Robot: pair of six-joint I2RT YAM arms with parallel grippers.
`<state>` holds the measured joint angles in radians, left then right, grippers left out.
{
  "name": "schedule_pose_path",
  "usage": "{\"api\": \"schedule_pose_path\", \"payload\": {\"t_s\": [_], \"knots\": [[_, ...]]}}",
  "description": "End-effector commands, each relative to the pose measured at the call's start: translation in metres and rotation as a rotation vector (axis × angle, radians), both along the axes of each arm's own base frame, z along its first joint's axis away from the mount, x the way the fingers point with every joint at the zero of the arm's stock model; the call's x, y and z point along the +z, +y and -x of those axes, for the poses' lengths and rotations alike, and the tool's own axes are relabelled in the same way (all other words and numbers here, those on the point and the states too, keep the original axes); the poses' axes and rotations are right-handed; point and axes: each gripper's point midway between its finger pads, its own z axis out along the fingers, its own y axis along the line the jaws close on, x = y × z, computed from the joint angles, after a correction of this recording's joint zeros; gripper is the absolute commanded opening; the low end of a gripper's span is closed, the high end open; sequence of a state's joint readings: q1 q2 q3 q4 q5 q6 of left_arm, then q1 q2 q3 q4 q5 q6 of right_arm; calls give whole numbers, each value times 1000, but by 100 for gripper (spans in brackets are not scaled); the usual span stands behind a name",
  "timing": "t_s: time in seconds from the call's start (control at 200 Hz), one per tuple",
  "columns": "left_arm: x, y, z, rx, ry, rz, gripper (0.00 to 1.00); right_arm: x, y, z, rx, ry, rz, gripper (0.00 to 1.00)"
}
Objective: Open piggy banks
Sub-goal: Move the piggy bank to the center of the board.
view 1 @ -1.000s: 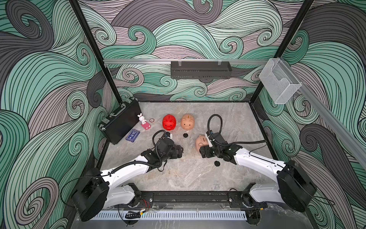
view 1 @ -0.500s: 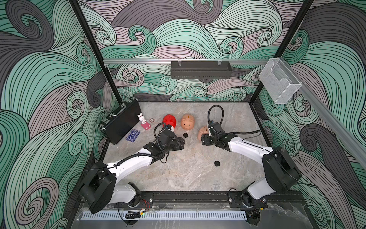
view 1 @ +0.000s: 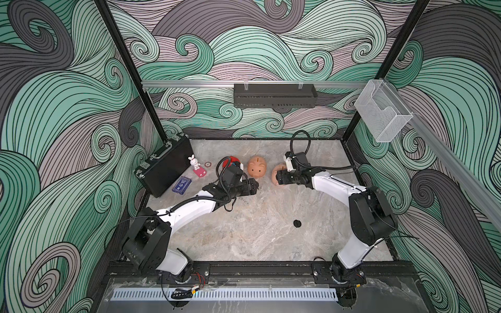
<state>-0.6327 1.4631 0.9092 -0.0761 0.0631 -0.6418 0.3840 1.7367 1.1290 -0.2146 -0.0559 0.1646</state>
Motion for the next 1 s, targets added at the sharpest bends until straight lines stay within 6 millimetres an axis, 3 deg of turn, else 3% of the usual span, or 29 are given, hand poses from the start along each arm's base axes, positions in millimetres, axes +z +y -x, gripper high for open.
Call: {"api": "schedule_pose_path", "payload": {"t_s": [0.0, 0.6, 0.821, 0.926, 0.976, 0.996], "knots": [[1, -1, -1, -26, 13, -15, 87, -6, -6, 0, 37, 38, 16, 82], [-1, -6, -4, -44, 31, -29, 89, -10, -28, -16, 12, 57, 8, 82], [8, -8, 5, -74, 28, -6, 98, 18, -20, -10, 6, 10, -87, 97], [13, -8, 14, -99, 21, 13, 99, 37, -25, 0, -50, -26, -125, 96], [6, -9, 21, -116, 37, 12, 99, 42, -28, 9, -85, -38, -142, 94], [15, -9, 25, -122, 18, 28, 99, 44, -30, 14, -103, -42, -146, 93]]}}
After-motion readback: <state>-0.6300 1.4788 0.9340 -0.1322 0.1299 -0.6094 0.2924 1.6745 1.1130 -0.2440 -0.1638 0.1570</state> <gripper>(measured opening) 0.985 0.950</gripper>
